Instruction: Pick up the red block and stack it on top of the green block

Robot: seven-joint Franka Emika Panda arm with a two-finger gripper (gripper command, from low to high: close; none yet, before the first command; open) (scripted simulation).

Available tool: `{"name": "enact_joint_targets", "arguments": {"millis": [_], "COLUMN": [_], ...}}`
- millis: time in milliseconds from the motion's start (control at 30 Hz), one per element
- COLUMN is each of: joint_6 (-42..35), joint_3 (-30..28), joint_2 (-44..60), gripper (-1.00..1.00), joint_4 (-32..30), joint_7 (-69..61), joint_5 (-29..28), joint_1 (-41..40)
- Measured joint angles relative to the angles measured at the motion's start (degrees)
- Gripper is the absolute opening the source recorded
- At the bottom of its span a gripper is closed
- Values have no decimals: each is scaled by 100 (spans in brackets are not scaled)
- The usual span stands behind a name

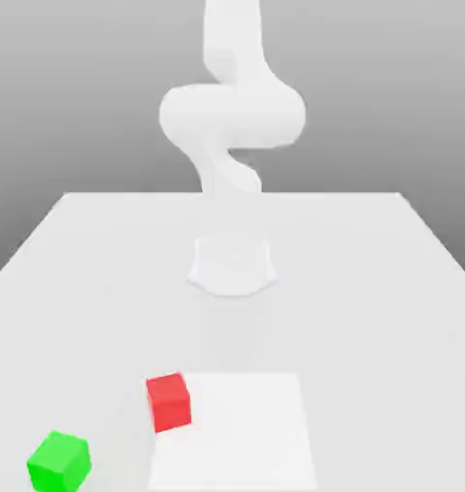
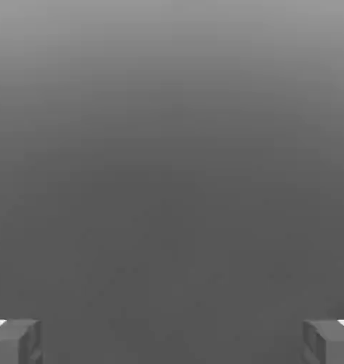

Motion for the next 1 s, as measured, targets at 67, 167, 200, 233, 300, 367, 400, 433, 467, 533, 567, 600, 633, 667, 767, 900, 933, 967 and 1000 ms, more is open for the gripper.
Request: {"name": "enact_joint_targets", "arguments": {"millis": [67,167,200,233,300,367,400,433,467,533,567,600,633,667,767,900,933,967,1000], "joint_6": [263,627,745,864,1100,1335,1456,1578,1697,1935,2054,2173,2292,2433,2931,3557,3557,3559,3564], "joint_3": [81,181,216,253,325,356,380,377,388,387,363,332,302,251,182,84,84,85,85], "joint_2": [463,1099,1307,1515,1930,2345,2553,2762,2970,3386,3594,3803,4011,4219,4843,5581,5581,5581,5581], "gripper": [0,0,0,0,0,0,0,0,0,0,0,0,0,0,0,-100,-100,-100,-100], "joint_4": [-243,-581,-692,-803,-1024,-1244,-1355,-1467,-1578,-1799,-1910,-2021,-2131,-2191,-2178,-2081,-2081,-2081,-2081], "joint_7": [492,1203,1442,1681,2167,2678,2934,3195,3461,4001,4271,4548,4824,4999,5219,5315,5315,5316,5318], "joint_5": [77,143,158,171,181,160,150,129,105,44,11,-29,-69,-97,-208,-313,-313,-314,-316], "joint_1": [-214,-477,-563,-650,-819,-949,-1024,-1073,-1137,-1247,-1287,-1354,-1378,-1382,-1328,-1253,-1253,-1253,-1254]}}
